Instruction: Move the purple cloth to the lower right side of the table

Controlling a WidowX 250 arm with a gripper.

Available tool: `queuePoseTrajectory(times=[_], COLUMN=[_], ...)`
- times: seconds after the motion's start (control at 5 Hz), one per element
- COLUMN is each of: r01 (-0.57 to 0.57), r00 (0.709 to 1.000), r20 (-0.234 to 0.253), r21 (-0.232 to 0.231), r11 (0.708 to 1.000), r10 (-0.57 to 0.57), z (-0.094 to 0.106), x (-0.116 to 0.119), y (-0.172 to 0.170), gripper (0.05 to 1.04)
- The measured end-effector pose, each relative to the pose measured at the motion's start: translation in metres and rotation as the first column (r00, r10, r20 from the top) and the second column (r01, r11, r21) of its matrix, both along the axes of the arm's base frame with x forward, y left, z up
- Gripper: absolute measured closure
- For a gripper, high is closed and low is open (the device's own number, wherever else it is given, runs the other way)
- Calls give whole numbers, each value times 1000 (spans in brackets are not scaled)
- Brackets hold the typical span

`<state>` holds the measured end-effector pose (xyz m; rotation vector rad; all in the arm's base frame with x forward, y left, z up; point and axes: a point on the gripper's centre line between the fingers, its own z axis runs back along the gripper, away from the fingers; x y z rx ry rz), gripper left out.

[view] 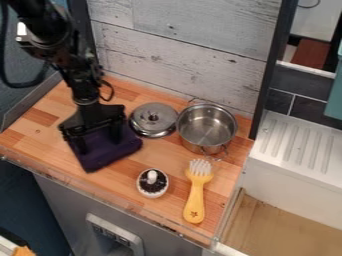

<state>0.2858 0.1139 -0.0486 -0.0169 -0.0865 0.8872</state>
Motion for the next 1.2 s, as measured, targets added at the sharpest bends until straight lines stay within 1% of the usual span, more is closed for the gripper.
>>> queuePoseTrajectory(times=[0.4, 0.6, 0.8, 1.0, 1.2], r01=[105, 120, 117, 111, 94], r00=[994, 993, 993, 992, 995], r20=[-13, -20, -34, -69, -21], r21=[4, 3, 13, 18, 53], r11=[994, 993, 993, 994, 994], r10=[-105, -119, -116, -110, -93], z=[0, 0, 1, 5, 28], x=[-5, -9, -11, -15, -10], y=[-44, -53, -52, -49, -44], gripper=[84, 84, 84, 83, 83])
